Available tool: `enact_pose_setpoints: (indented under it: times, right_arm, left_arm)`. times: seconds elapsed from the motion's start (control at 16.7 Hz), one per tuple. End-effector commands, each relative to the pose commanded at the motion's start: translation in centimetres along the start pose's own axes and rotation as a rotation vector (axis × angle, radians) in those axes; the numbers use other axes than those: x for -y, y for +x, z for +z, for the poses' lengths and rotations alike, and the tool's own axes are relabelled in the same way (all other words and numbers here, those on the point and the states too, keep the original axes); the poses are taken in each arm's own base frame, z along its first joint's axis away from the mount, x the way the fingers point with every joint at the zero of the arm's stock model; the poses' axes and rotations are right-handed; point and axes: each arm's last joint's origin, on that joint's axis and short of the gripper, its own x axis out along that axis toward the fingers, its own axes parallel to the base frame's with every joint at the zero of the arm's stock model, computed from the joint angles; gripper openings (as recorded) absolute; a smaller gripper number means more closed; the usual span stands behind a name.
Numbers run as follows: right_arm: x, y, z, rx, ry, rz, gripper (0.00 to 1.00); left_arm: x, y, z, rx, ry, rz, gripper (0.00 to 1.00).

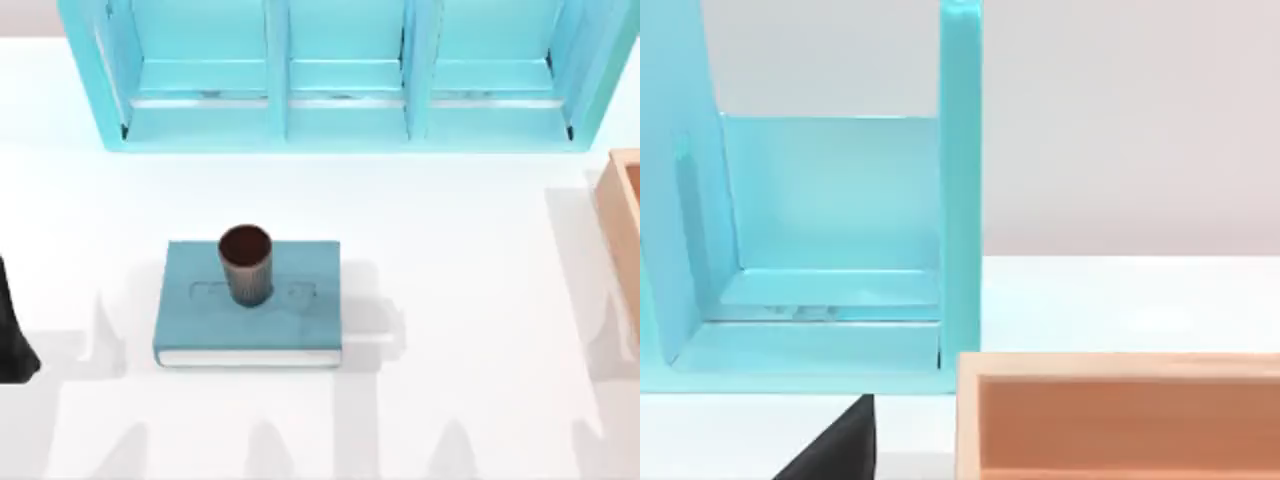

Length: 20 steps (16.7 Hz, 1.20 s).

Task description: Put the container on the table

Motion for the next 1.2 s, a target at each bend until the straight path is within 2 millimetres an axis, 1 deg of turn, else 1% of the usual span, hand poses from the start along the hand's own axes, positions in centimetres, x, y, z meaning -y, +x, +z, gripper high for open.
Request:
enact_pose_setpoints:
  times: [0.18,0.36,0.54,0.72,0.84,0.96,1.08,1.2]
  right_arm:
    - [0.0,0.0,0.1,-0.009,0.004,0.002,1.0]
    - [-0.4,0.2,1.0,-0.094,0.037,0.021,1.0]
    - [-1.2,0.9,3.0,-0.252,0.087,0.059,1.0]
    - [-2.7,2.5,6.0,-0.447,0.135,0.102,1.0]
    - [-4.2,4.2,8.3,-0.589,0.157,0.125,1.0]
    - [-6.4,6.4,10.5,-0.732,0.168,0.139,1.0]
    - [-9.3,8.9,12.5,-0.868,0.167,0.142,1.0]
    - [-12.8,11.5,14.0,-0.988,0.154,0.134,1.0]
  left_arm:
    - [0.0,0.0,0.0,0.0,0.0,0.0,1.0]
    - [0.0,0.0,0.0,0.0,0.0,0.0,1.0]
    - [0.0,0.0,0.0,0.0,0.0,0.0,1.0]
    - [0.0,0.0,0.0,0.0,0.0,0.0,1.0]
    - [0.0,0.0,0.0,0.0,0.0,0.0,1.0]
    - [0.0,0.0,0.0,0.0,0.0,0.0,1.0]
    - [0.0,0.0,0.0,0.0,0.0,0.0,1.0]
    - [0.0,0.0,0.0,0.0,0.0,0.0,1.0]
